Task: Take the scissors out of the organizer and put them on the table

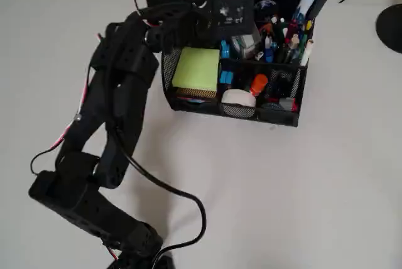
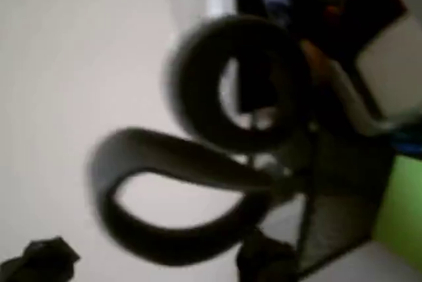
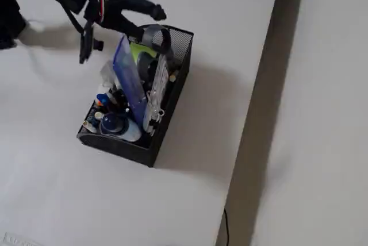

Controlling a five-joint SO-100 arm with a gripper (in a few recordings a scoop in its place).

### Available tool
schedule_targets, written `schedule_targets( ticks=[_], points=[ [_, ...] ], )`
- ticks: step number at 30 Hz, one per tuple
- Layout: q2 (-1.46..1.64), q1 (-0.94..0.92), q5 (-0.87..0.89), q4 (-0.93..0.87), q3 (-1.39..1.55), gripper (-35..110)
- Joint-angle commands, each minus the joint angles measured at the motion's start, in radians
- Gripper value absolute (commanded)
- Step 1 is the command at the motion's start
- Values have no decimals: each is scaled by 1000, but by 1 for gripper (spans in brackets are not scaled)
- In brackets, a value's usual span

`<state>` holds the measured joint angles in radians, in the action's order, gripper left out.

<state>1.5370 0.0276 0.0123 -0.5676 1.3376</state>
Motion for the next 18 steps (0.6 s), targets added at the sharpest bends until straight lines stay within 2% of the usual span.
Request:
schedule_targets(
  ticks=[1,18],
  points=[
    [101,6,9,-14,-106,33],
    [-23,-18,37,37,-230,33]
  ],
)
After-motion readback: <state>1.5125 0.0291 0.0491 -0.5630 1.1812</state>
